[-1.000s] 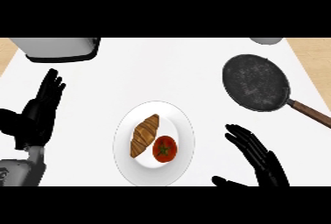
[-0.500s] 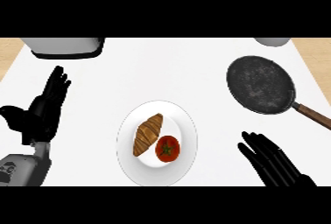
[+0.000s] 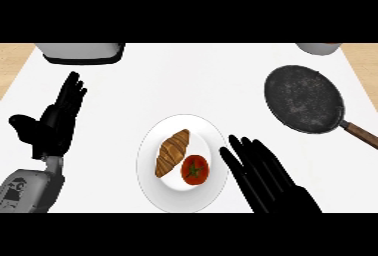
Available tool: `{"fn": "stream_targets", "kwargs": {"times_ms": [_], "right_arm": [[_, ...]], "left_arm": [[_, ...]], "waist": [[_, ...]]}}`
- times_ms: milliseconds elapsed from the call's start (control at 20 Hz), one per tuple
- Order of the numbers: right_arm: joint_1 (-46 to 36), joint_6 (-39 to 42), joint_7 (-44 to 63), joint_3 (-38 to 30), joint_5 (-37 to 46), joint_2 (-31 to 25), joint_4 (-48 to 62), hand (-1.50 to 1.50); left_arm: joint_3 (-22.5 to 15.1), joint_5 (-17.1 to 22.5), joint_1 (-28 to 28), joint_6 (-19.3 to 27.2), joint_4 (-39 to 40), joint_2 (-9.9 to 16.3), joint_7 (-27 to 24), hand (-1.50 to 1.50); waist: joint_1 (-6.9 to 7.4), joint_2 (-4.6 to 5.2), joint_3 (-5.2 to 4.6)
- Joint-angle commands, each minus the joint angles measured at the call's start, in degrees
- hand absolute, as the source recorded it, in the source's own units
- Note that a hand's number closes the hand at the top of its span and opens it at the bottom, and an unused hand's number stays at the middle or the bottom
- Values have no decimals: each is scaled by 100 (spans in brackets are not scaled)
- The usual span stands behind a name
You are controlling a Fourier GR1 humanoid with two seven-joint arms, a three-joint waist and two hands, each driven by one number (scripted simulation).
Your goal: Pick the tomato from the plate and place it in the pan
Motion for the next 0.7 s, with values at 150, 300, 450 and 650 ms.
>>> {"fn": "stream_targets", "kwargs": {"times_ms": [150,300,450,650], "right_arm": [[-627,154,488,1127,727,1405,1031,-150],[-976,532,816,900,715,1654,1372,-150],[-474,695,1077,883,720,1510,1039,-150],[-594,731,1190,778,854,1674,1214,-150]], "left_arm": [[237,-28,-44,-292,283,-61,-84,0],[299,-155,-153,-201,226,-207,-40,0],[79,-353,34,-31,-55,-468,125,0],[140,-639,56,-64,-229,-428,206,0]], "waist": [[1,8,11],[5,7,12],[-17,1,15],[-5,2,16]]}}
